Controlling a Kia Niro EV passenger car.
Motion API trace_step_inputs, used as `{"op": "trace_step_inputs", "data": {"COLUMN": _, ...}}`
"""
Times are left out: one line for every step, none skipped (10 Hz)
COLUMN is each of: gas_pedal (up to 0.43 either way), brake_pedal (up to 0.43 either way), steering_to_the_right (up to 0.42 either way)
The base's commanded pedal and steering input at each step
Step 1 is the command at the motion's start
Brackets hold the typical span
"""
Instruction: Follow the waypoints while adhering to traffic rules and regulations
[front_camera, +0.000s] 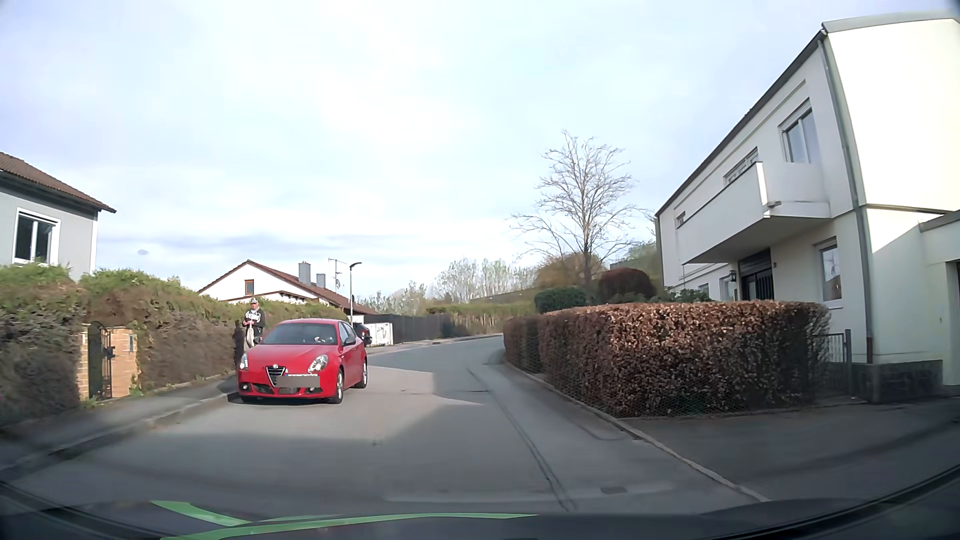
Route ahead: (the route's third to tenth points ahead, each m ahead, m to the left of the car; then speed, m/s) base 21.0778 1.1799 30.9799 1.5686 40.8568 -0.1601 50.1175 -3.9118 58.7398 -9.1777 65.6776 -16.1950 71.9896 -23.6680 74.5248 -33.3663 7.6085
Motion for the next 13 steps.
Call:
{"op": "trace_step_inputs", "data": {"gas_pedal": 0.13, "brake_pedal": 0.0, "steering_to_the_right": -0.021}}
{"op": "trace_step_inputs", "data": {"gas_pedal": 0.13, "brake_pedal": 0.0, "steering_to_the_right": -0.02}}
{"op": "trace_step_inputs", "data": {"gas_pedal": 0.13, "brake_pedal": 0.0, "steering_to_the_right": -0.02}}
{"op": "trace_step_inputs", "data": {"gas_pedal": 0.13, "brake_pedal": 0.0, "steering_to_the_right": -0.019}}
{"op": "trace_step_inputs", "data": {"gas_pedal": 0.13, "brake_pedal": 0.0, "steering_to_the_right": -0.02}}
{"op": "trace_step_inputs", "data": {"gas_pedal": 0.13, "brake_pedal": 0.0, "steering_to_the_right": -0.02}}
{"op": "trace_step_inputs", "data": {"gas_pedal": 0.13, "brake_pedal": 0.0, "steering_to_the_right": -0.021}}
{"op": "trace_step_inputs", "data": {"gas_pedal": 0.13, "brake_pedal": 0.0, "steering_to_the_right": -0.024}}
{"op": "trace_step_inputs", "data": {"gas_pedal": 0.13, "brake_pedal": 0.0, "steering_to_the_right": -0.025}}
{"op": "trace_step_inputs", "data": {"gas_pedal": 0.13, "brake_pedal": 0.0, "steering_to_the_right": -0.025}}
{"op": "trace_step_inputs", "data": {"gas_pedal": 0.13, "brake_pedal": 0.0, "steering_to_the_right": -0.024}}
{"op": "trace_step_inputs", "data": {"gas_pedal": 0.13, "brake_pedal": 0.0, "steering_to_the_right": -0.023}}
{"op": "trace_step_inputs", "data": {"gas_pedal": 0.13, "brake_pedal": 0.0, "steering_to_the_right": -0.023}}
